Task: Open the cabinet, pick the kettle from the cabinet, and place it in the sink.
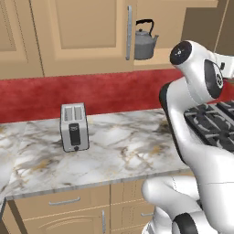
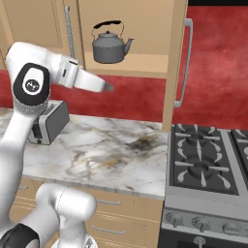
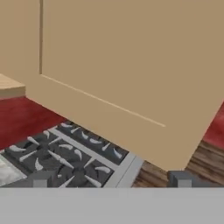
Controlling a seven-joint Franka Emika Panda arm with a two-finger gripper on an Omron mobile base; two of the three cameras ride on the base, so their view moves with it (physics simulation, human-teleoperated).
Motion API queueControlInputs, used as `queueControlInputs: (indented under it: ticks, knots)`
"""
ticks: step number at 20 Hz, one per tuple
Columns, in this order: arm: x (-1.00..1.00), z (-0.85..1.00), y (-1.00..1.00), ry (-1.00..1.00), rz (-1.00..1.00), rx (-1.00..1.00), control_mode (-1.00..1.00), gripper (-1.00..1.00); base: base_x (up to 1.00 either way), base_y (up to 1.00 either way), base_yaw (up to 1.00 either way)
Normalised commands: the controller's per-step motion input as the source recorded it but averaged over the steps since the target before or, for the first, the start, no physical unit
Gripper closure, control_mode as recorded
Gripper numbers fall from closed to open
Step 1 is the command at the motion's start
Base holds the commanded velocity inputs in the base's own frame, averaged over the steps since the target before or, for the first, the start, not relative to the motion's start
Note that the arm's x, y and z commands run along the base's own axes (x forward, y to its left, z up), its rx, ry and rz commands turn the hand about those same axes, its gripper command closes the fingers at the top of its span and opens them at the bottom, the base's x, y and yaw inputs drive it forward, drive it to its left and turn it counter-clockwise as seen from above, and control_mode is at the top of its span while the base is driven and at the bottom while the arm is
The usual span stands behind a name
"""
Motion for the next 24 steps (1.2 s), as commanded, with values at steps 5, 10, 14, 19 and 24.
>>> queueControlInputs:
  ticks: [5, 10, 14, 19, 24]
  knots:
    - [0.00, 0.11, 0.47, 0.27, 0.29, 0.03, -1.00, -1.00, 0.00, 0.00, 0.00]
    - [0.03, 0.04, 0.45, 0.17, 0.28, 0.11, -1.00, -1.00, 0.00, 0.00, 0.00]
    - [0.11, 0.00, 0.42, 0.06, 0.28, 0.19, -1.00, -1.00, 0.00, 0.00, 0.00]
    - [0.16, 0.00, 0.41, 0.00, 0.27, 0.21, -1.00, -1.00, 0.00, 0.00, 0.00]
    - [0.29, 0.00, 0.44, 0.00, 0.20, 0.22, -1.00, -1.00, 0.00, 0.00, 0.00]
